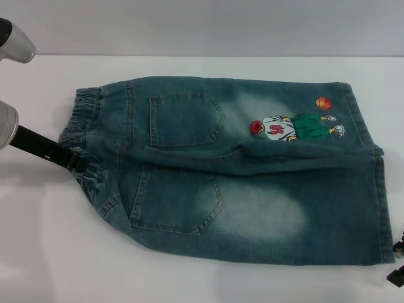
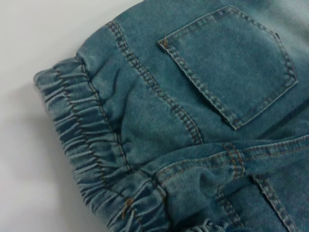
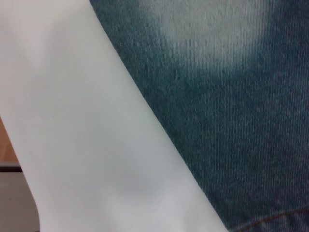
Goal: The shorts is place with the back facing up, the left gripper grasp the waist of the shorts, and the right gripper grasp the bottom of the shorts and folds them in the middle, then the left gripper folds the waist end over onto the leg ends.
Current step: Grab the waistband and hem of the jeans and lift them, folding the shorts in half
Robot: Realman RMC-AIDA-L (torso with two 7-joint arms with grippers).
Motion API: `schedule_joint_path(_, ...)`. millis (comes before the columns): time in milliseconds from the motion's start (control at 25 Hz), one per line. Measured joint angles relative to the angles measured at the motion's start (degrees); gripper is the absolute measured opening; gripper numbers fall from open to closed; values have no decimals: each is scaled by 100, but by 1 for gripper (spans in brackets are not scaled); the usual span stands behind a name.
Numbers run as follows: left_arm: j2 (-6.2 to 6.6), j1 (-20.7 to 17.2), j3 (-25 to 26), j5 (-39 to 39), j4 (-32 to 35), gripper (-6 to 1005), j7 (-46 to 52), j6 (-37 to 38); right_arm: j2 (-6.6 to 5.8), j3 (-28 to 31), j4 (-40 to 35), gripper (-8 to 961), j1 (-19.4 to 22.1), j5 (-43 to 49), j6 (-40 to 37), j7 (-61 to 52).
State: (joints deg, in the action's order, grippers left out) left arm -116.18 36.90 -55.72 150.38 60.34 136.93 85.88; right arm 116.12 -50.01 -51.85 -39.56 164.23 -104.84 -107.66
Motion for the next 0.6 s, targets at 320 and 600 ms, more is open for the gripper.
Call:
schedule_joint_path(320,14,55,0,0,-196,57,-5,-86,4,0,-19,652,-57,-40,72,12)
schedule_joint_path(600,17,76,0,0,-231,57,-29,-111,50,0,-56,655,-96,-51,80,20)
